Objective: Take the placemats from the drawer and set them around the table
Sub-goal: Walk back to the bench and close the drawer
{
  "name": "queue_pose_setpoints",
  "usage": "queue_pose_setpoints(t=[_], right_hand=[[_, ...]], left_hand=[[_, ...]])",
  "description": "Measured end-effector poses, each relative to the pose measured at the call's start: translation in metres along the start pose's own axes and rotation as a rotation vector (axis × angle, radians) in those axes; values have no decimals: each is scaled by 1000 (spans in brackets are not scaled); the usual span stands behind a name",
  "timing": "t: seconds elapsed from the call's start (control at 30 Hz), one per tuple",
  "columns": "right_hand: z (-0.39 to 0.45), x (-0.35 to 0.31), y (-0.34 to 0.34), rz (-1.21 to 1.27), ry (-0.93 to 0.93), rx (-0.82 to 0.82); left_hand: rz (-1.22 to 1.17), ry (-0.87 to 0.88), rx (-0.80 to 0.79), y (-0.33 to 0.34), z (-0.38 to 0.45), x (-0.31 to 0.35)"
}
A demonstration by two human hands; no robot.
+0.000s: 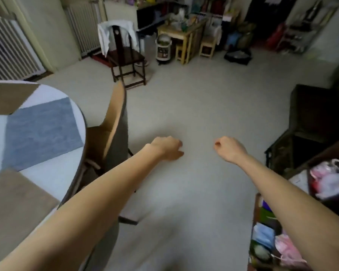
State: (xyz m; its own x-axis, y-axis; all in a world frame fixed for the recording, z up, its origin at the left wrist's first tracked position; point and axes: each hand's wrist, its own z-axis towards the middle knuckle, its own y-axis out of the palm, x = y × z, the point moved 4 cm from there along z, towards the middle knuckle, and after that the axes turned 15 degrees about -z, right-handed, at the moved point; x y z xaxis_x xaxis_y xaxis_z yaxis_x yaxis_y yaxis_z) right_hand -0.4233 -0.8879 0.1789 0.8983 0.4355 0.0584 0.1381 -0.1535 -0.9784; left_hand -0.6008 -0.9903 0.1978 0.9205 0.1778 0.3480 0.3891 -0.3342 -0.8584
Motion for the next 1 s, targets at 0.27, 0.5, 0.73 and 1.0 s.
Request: queue_pose_setpoints(t=[0.27, 0.5, 0.73, 1.0], right_hand=[[51, 194, 33, 174, 336, -91], [135, 311, 37, 255, 607, -114], [214, 390, 24, 319, 826, -71], [312, 505, 51, 392, 956, -29]], left_hand=[[98, 179, -206, 10, 192, 128], [117, 356, -259, -26, 362, 204], [-327, 308, -347, -69, 514, 274], [-745, 71, -491, -39, 675, 383]])
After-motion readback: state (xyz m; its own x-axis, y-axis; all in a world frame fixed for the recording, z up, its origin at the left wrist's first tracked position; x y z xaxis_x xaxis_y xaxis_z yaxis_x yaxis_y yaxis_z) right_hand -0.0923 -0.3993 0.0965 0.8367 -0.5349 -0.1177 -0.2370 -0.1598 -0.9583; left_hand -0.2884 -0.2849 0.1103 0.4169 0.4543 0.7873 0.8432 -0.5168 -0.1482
